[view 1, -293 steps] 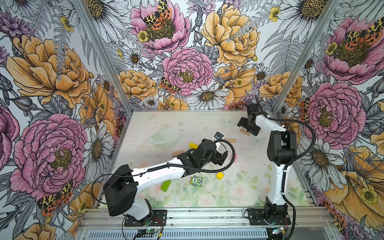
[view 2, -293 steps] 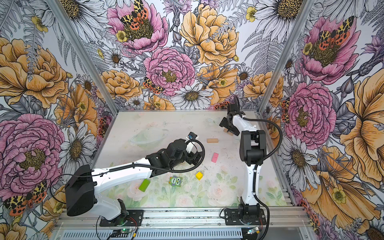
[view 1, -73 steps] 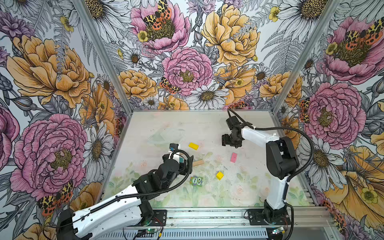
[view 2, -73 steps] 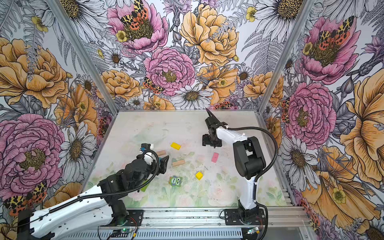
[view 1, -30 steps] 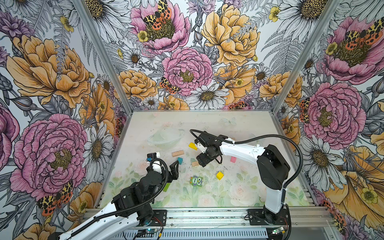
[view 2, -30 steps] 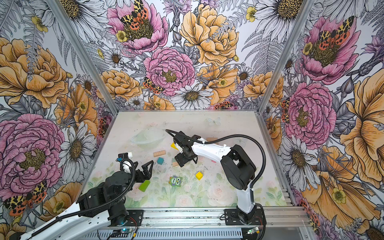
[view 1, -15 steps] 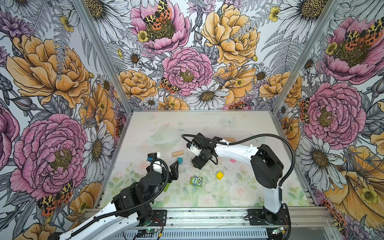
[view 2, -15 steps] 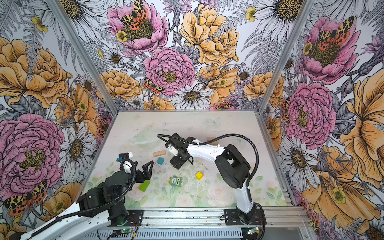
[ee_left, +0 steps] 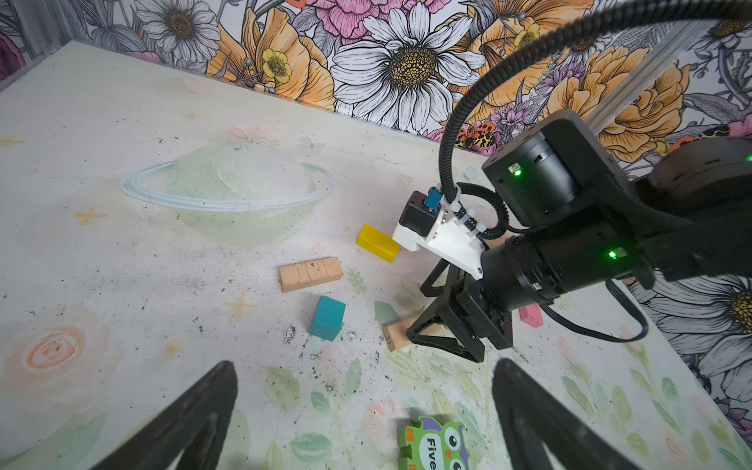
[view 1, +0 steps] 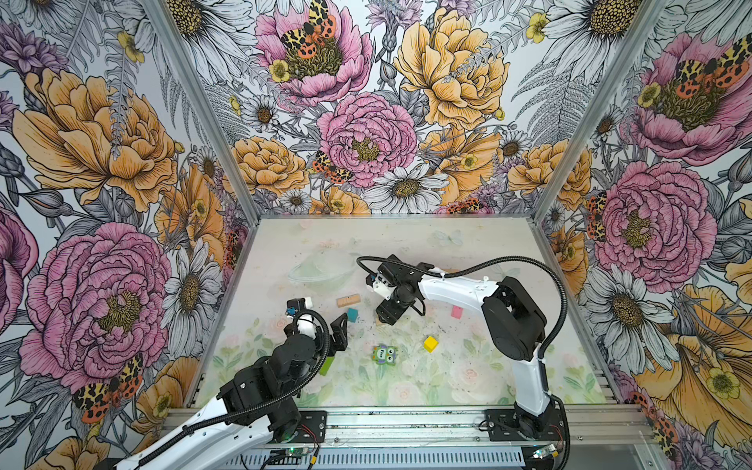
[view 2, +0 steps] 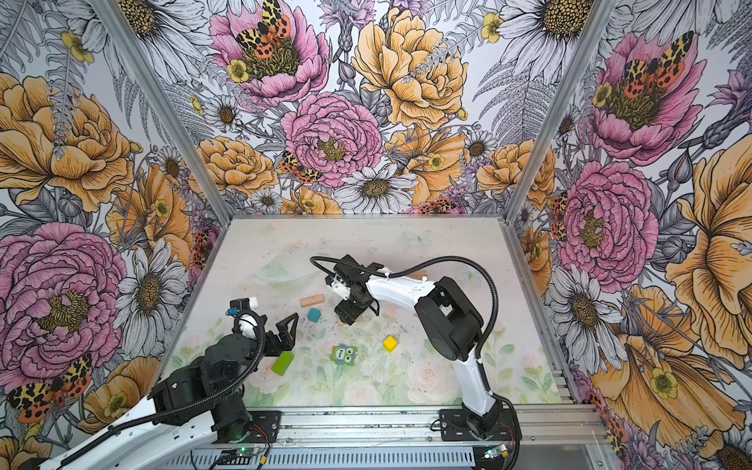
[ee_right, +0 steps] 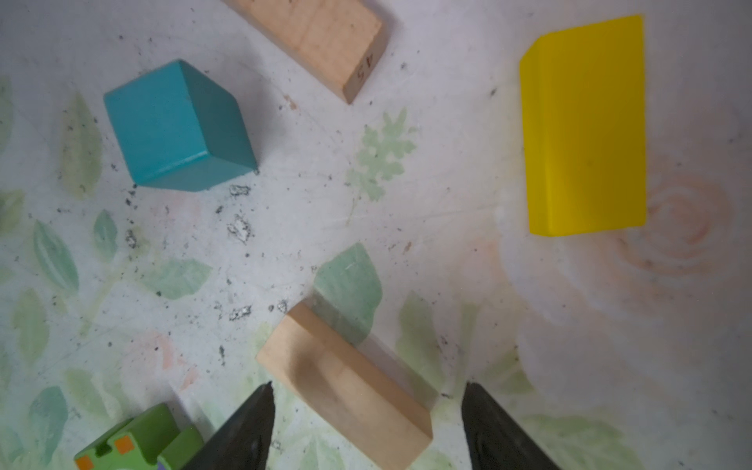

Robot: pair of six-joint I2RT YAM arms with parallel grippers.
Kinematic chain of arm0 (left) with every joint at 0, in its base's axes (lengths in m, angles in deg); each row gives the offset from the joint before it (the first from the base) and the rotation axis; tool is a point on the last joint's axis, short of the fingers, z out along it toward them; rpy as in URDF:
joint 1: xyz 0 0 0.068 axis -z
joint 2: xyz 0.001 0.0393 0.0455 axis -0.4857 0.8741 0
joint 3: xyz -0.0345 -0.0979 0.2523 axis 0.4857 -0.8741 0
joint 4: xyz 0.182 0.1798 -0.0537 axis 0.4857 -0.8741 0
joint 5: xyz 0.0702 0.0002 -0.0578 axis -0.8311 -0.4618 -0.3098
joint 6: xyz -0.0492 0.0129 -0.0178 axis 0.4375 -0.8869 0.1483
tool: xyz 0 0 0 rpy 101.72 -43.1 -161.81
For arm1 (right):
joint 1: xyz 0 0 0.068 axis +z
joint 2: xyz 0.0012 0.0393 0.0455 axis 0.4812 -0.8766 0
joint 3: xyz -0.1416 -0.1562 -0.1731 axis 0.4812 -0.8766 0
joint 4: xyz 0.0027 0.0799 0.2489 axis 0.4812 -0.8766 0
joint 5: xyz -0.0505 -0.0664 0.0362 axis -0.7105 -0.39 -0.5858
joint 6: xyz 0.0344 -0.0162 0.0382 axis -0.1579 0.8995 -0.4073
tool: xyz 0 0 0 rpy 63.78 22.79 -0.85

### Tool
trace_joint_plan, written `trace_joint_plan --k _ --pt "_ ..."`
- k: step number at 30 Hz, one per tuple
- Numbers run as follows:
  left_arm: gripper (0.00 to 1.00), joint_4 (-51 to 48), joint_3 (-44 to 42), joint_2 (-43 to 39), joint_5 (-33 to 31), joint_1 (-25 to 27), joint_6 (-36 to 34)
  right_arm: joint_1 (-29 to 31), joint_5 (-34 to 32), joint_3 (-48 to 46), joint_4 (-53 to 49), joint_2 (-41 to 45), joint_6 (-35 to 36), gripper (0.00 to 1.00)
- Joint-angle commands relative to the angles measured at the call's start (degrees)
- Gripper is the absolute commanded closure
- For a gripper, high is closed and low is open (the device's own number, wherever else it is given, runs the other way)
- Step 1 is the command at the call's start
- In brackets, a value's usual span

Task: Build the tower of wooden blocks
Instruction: 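Lower the open right gripper around the plain wood block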

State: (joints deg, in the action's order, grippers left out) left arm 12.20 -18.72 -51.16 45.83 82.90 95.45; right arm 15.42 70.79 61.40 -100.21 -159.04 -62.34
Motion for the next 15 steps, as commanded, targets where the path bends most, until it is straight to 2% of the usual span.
trace_joint_plan --k 1,6,15 --pt "0.01 -0.67 1.15 -0.73 -1.35 -0.57 -1.07 -0.41 3.01 0.68 0.43 -1.32 1.12 0.25" --pt "0.01 -0.64 0.81 -0.73 -1.36 -0.85 -0.71 -0.42 7.09 -0.12 0.58 -1.47 1.39 0.25" --pt "0.01 -0.61 0.64 -1.17 -1.33 -0.85 -0.54 -0.48 6.87 -2.54 0.58 -0.88 0.77 0.25"
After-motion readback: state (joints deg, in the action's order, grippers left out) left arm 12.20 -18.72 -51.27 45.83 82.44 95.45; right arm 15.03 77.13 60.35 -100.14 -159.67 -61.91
